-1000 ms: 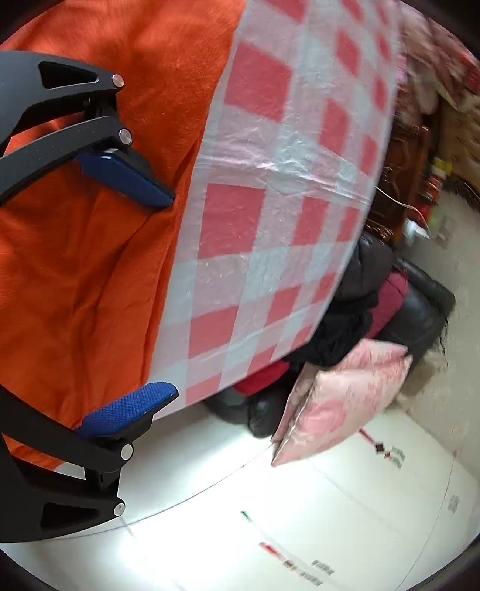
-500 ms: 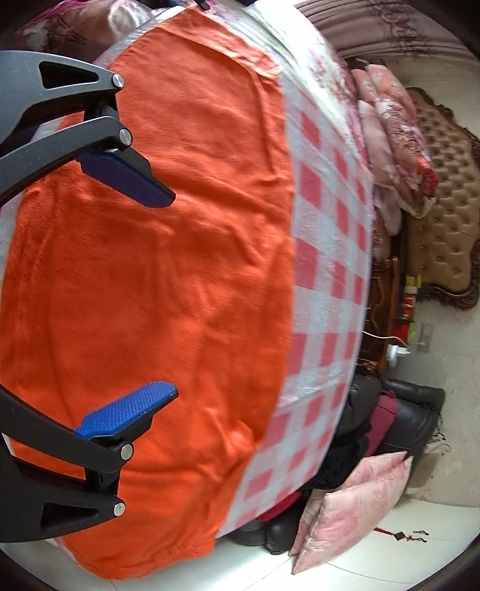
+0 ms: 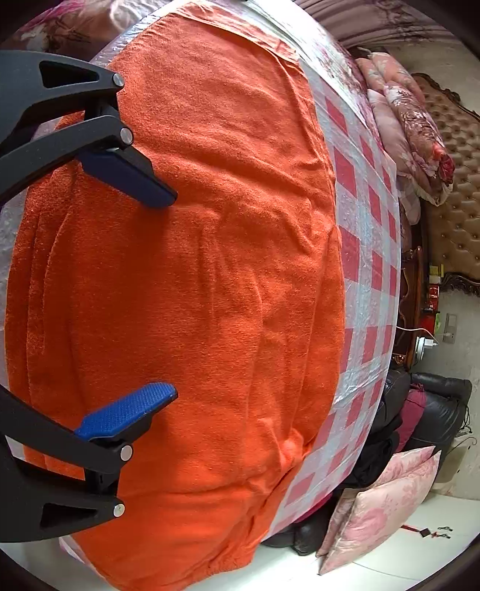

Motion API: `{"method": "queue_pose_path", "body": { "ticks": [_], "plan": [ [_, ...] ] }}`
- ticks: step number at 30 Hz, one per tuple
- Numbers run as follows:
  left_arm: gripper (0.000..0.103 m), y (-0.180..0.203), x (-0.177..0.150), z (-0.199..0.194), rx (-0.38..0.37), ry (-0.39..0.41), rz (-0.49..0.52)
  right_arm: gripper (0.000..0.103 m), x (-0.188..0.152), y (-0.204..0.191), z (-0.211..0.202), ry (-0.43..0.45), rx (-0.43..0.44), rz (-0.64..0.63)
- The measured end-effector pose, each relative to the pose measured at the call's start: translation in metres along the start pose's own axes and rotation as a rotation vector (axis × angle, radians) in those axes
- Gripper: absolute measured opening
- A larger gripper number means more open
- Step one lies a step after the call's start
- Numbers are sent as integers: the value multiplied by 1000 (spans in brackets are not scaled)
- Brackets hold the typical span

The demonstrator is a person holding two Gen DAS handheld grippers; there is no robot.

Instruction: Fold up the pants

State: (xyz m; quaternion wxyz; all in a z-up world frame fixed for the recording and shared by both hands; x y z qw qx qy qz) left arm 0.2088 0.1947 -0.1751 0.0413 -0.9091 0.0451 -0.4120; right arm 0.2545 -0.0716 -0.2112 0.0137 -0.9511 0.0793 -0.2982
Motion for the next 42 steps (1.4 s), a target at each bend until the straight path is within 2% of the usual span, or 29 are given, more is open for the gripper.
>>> {"method": "queue_pose_path", "body": {
  "ticks": [2,4,6,7,9,10,12,16,18,19,21,23,25,26,30,32,34,37,39,42],
  "plan": [
    [67,38,-8,18,-75,-69,83,92,-1,2,0,-11,17,10],
    [58,54,-21,32,-39,-168,161,91,-1,13,-6,-39,43,61],
    [57,62,-20,24,-102,-136,131,91,3,25,-22,-17,125,119],
    [57,70,-18,15,-159,-106,121,91,4,37,-35,5,150,126],
    [57,92,-17,-3,-222,-58,185,85,2,60,-50,26,144,126],
    [57,107,-17,-14,-242,-35,250,83,-3,79,-57,15,143,149],
    [57,137,-19,-24,-278,-19,353,83,-13,108,-65,-6,136,202],
    [46,194,-22,-30,-320,-16,519,80,-33,166,-76,-37,87,307],
    [45,217,-20,-22,-343,-27,563,80,-36,188,-78,-40,80,359],
    [40,227,-21,-16,-345,-38,588,79,-37,195,-77,-41,72,372],
    [37,239,-24,-14,-355,-47,629,79,-36,210,-75,-36,56,397],
    [34,247,-29,-7,-329,-63,671,78,-35,223,-73,-31,51,431],
    [26,251,-29,-5,-316,-62,689,74,-35,230,-69,-39,50,440],
    [25,252,-28,-6,-315,-57,690,74,-35,230,-67,-43,51,434],
    [8,254,-31,-6,-270,-55,750,68,-39,223,-60,-72,37,373],
    [8,253,-30,-12,-255,-36,758,65,-41,211,-59,-72,-12,288],
    [13,252,-28,-19,-226,-5,784,65,-39,199,-64,-35,-87,177],
    [14,251,-31,-20,-174,6,849,65,-36,182,-69,28,-177,-1],
    [16,252,-36,-18,-156,-4,890,64,-37,174,-66,28,-201,-75],
    [29,253,-40,-17,-118,4,936,64,-35,169,-65,41,-226,-127]
  ]
}}
Point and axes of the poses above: each gripper's, at about its wrist camera, not at the fingertips, and z roughly the way its jaws point, y to its right, x to its top, the point moved 8 cm from there along z, roughly the way its jaws point, and after that the axes turned 14 degrees about z, right-handed, at the moved point
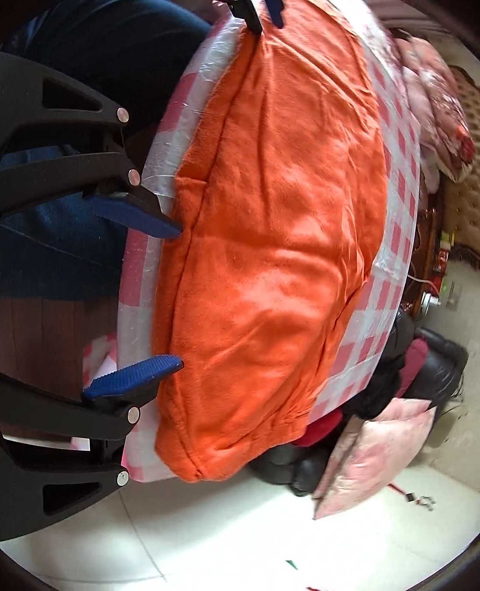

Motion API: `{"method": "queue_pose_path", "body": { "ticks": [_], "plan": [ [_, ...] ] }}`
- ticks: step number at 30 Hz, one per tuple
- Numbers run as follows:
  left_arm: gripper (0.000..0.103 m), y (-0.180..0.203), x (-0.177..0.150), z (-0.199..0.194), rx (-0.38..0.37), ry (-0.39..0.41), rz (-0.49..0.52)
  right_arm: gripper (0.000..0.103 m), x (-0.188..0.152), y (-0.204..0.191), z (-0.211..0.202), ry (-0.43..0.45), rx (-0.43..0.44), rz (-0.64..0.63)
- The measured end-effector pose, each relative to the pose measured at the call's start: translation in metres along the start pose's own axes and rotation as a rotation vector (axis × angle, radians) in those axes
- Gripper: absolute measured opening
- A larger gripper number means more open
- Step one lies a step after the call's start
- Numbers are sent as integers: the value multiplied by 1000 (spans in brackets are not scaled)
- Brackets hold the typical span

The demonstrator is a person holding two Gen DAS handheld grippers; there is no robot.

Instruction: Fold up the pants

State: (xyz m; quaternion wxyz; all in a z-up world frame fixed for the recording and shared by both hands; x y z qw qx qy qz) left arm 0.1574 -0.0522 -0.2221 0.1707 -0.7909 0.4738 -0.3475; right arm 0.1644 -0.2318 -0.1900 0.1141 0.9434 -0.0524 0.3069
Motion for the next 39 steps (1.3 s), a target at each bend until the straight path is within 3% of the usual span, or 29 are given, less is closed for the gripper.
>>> {"method": "queue_pose_path", "body": {
  "ticks": [5,6,7,13,18,26,30,32,34,39],
  "plan": [
    [26,-2,2,6,14,-8,12,64,1,-3,0,40,-62,-83],
    [8,-2,3,6,16,-7,17,64,1,-3,-1,52,-75,-100],
    [4,-2,4,5,17,-3,16,64,2,-4,-2,62,-81,-112],
    [3,-11,9,-11,53,37,16,64,0,-5,-14,201,-162,-329],
    [2,-19,15,-24,75,60,8,63,1,-3,-11,233,-190,-410],
    [2,-28,19,-39,96,86,-15,61,-3,-31,-20,282,-133,-488],
    [2,-31,19,-46,104,96,-18,45,-3,-41,-19,287,-114,-483],
    [2,-32,19,-48,102,101,-22,32,0,-44,-19,291,-103,-474],
    [2,-30,18,-49,97,102,-21,9,0,-46,-20,286,-76,-472],
    [2,-16,11,-43,70,84,-11,5,-7,-44,-27,289,-56,-497]
  ]
}}
Point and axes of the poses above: each gripper's, at about its wrist camera, not at the fingertips, and z roughly the way its jaws point, y to its right, x to its top, the point moved 8 cm from there along z, roughly the way its jaws point, and after that the axes turned 14 degrees about z, right-handed, at the moved point
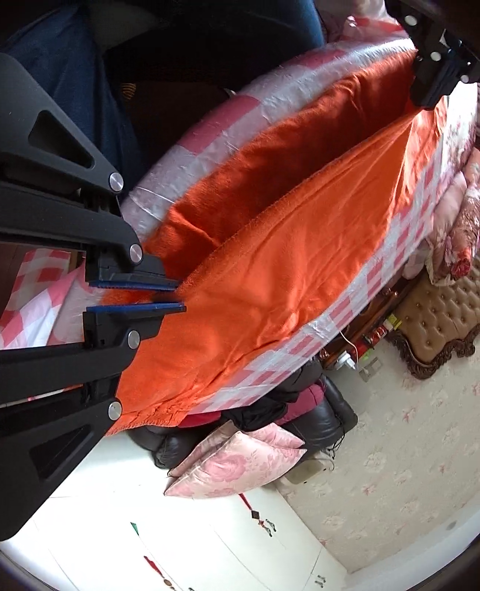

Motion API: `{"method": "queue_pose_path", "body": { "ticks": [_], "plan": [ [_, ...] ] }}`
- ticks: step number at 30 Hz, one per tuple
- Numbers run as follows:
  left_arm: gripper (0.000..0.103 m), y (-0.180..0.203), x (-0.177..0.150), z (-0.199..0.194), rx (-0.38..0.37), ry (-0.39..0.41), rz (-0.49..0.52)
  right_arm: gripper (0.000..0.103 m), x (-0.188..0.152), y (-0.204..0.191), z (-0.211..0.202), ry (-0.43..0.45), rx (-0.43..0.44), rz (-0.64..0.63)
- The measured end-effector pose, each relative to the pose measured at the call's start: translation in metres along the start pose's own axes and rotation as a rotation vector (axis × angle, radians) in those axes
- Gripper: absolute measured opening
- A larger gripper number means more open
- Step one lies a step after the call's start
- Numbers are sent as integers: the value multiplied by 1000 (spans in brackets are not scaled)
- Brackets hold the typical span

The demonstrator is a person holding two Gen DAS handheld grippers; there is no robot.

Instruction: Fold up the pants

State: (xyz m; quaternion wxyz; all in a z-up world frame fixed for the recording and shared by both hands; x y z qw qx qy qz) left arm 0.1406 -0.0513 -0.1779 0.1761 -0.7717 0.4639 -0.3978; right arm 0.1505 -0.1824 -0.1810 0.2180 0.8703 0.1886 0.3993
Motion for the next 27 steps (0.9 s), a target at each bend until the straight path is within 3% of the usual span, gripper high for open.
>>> {"method": "queue_pose_path", "body": {
  "ticks": [12,15,18,20,22,25,27],
  "plan": [
    [3,27,-20,22,-82,-41,-12,5,-16,-6,5,-55,19,-31],
    [8,31,-21,23,-121,-38,-39,5,-22,-1,1,-73,35,-20],
    [23,32,-22,19,-152,-26,-66,5,-33,12,-4,-109,50,7],
    [26,27,-21,11,-157,-6,-97,5,-36,31,-11,-130,107,106],
    [37,16,-18,4,-134,24,-143,8,-35,58,-13,-137,123,229],
    [62,-7,-5,-3,-118,111,-303,15,-35,125,3,-167,101,573],
    [65,-12,10,-2,-112,169,-335,15,-31,154,15,-161,144,768]
  ]
}}
Point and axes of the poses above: each gripper's, at about its wrist camera, not at the fingertips, and z roughly the way its jaws point, y to its right, x to its top, the point moved 8 cm from there along z, roughly the way its jaws point, and after that the axes turned 14 degrees about z, right-handed, at the moved point
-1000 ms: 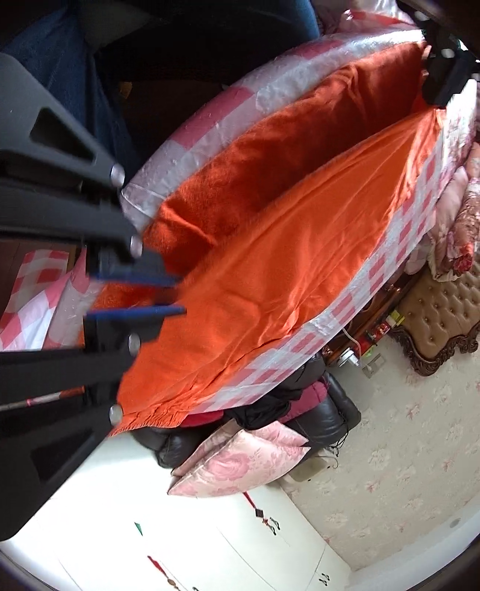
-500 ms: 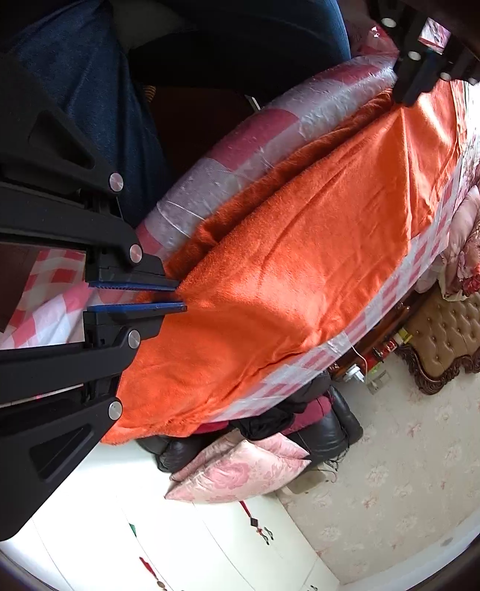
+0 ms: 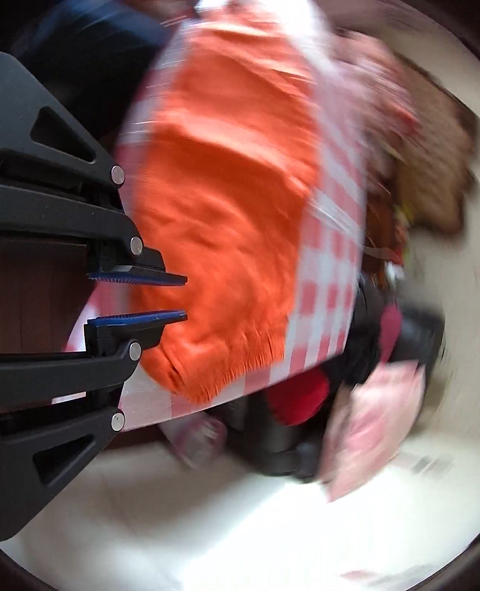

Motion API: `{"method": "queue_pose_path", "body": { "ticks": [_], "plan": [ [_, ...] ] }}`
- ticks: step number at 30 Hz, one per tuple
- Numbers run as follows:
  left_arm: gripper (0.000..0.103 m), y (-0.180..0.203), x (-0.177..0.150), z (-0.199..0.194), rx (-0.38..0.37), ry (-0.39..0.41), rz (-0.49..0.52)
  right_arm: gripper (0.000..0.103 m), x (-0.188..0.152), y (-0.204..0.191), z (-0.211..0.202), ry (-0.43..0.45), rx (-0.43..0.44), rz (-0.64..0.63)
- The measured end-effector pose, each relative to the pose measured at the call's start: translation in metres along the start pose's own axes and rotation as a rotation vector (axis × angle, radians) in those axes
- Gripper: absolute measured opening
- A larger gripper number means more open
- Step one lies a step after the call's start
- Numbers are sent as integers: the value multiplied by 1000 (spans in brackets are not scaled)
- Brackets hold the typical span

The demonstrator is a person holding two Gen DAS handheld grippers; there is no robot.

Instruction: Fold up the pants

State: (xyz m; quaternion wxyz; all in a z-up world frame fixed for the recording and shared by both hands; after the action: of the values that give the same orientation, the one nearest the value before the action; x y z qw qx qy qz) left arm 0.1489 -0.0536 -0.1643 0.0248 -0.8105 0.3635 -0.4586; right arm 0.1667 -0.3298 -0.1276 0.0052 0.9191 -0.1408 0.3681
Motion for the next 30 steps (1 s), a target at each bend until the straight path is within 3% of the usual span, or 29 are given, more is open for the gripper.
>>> {"method": "queue_pose_path", "body": {
  "ticks": [2,5,6,7,8,10,14,15,19,22,24,26,30],
  "plan": [
    [65,10,16,14,-12,-4,14,16,10,5,17,-6,6,46],
    [65,16,31,38,-85,-51,-76,16,8,11,48,-37,-50,49],
    [60,19,31,53,-112,-96,-108,15,6,17,59,-54,-83,54],
    [42,19,29,64,-115,-135,-119,11,2,25,67,-70,-103,56],
    [34,20,24,78,-125,-179,-136,10,1,27,70,-66,-102,53],
    [31,18,9,97,-145,-248,-191,10,1,28,70,-51,-136,24],
    [28,12,10,94,-109,-251,-160,10,-1,25,71,-50,-224,-30],
    [28,10,13,92,-134,-238,-187,13,0,25,69,-61,-234,-13],
    [28,-7,29,99,-132,-217,-243,21,28,4,58,-30,-131,76],
    [28,-24,53,116,-133,-199,-282,22,46,-24,73,-83,-4,112],
    [28,-26,76,128,-179,-162,-278,24,55,-47,94,-123,80,104],
    [28,-23,102,141,-254,-119,-271,36,62,-53,115,-148,77,120],
    [31,-11,137,166,-336,-93,-239,36,66,-41,155,-198,10,148]
  ]
}}
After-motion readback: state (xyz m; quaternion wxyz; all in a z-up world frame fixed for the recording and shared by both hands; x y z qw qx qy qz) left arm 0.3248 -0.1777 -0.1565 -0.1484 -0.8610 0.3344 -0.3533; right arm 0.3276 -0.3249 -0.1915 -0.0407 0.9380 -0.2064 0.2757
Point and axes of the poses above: each gripper's, at about its wrist camera, not at the fingertips, and z roughly the way its jaws point, y to its right, x to its top, the point moved 8 cm from there along z, roughly the way its jaws point, and after that the axes turned 14 degrees about z, right-handed, at the moved point
